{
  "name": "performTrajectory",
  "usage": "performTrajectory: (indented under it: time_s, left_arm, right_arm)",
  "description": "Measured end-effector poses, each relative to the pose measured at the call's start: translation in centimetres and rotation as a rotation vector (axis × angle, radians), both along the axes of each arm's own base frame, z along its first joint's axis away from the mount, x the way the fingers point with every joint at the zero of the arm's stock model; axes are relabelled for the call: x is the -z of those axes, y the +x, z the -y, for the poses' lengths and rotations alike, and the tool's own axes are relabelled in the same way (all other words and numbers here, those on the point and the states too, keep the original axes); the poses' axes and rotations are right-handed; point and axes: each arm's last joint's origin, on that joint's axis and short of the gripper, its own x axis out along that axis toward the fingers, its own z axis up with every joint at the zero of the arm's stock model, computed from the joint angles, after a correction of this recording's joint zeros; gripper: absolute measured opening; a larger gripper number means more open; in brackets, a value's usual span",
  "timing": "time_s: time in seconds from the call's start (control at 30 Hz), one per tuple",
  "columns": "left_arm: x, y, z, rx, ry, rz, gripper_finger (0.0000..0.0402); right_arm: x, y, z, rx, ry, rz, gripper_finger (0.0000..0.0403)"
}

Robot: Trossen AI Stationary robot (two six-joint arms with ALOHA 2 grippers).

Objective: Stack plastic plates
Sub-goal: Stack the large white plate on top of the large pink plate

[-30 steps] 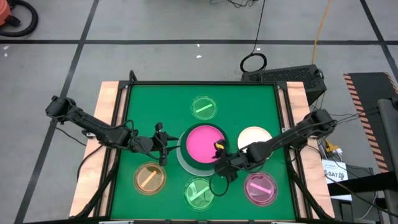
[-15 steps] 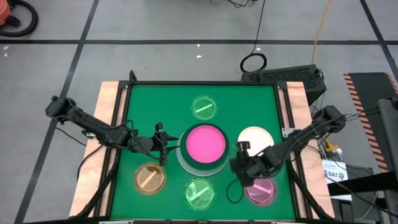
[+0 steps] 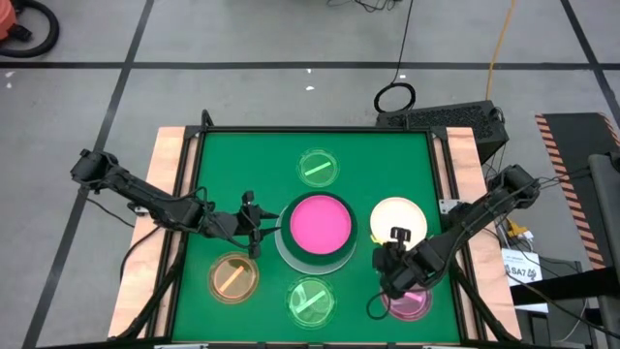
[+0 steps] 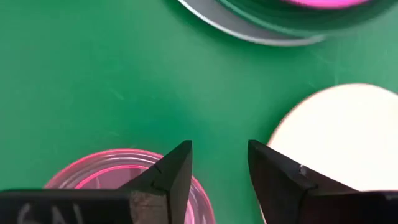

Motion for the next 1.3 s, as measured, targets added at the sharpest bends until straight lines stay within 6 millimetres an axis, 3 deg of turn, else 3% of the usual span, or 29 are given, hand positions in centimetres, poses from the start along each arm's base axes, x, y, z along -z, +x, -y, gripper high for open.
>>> performTrajectory:
  time_s: [0.37,0.73,1.0,1.3]
  left_arm:
    - [0.0,-0.2,0.6,0.025,-0.001,-0.004,0.0154]
    - [0.0,-0.5,1.5,0.065,-0.006,-0.003,0.0154]
    - [0.0,-0.5,1.5,0.060,-0.015,-0.002,0.0154]
    - [0.1,-0.6,1.5,0.053,-0.028,-0.010,0.0154]
  right_arm:
    - [2.9,-1.1,1.7,0.175,-0.041,-0.055,0.0202]
    - [5.1,-1.6,2.8,0.184,-0.053,-0.073,0.0189]
    - [6.8,-2.5,3.5,0.206,-0.064,-0.091,0.0150]
    - [7.3,-2.9,3.7,0.183,-0.082,-0.112,0.0047]
